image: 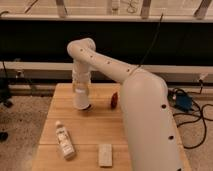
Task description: Place the ceramic cup over the eraser
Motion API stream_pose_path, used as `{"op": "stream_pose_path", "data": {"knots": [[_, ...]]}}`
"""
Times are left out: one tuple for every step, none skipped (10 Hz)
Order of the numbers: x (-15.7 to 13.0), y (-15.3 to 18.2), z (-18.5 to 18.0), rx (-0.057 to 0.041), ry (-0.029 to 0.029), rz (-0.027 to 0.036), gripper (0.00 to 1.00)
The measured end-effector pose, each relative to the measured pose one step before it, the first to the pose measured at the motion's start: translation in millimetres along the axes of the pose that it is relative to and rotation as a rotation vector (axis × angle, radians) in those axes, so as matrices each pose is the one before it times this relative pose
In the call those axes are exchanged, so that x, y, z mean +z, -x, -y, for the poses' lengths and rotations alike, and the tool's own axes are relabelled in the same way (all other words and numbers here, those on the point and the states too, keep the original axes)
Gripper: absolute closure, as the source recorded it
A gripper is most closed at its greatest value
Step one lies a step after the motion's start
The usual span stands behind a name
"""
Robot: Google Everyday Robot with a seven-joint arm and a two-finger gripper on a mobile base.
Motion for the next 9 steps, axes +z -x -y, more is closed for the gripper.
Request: {"op": "stream_pose_path", "data": {"knots": [[4.81, 1.01, 0.68, -0.01609, 0.00516, -0.00075, 0.96], [4.62, 1.16, 1.86, -0.01372, 0.00711, 0.00033, 0.9], [6.76, 0.82, 2.1, -0.01434, 0.01043, 0.00082, 0.79], [6.89, 0.52, 2.07, -0.0098, 0.0112, 0.00021, 0.67], [4.3, -0.88, -1.1, -0.00192, 0.0092, -0.00246, 0.58], [3.17, -1.69, -3.07, 0.00331, 0.01223, -0.00574, 0.49], [3.56, -1.61, -2.7, 0.00581, 0.01637, -0.00688, 0.37], [1.83, -1.08, -2.19, 0.00581, 0.01101, -0.00549, 0.27], [1.08, -0.69, -2.15, 0.00521, 0.00839, -0.00419, 0.22]]}}
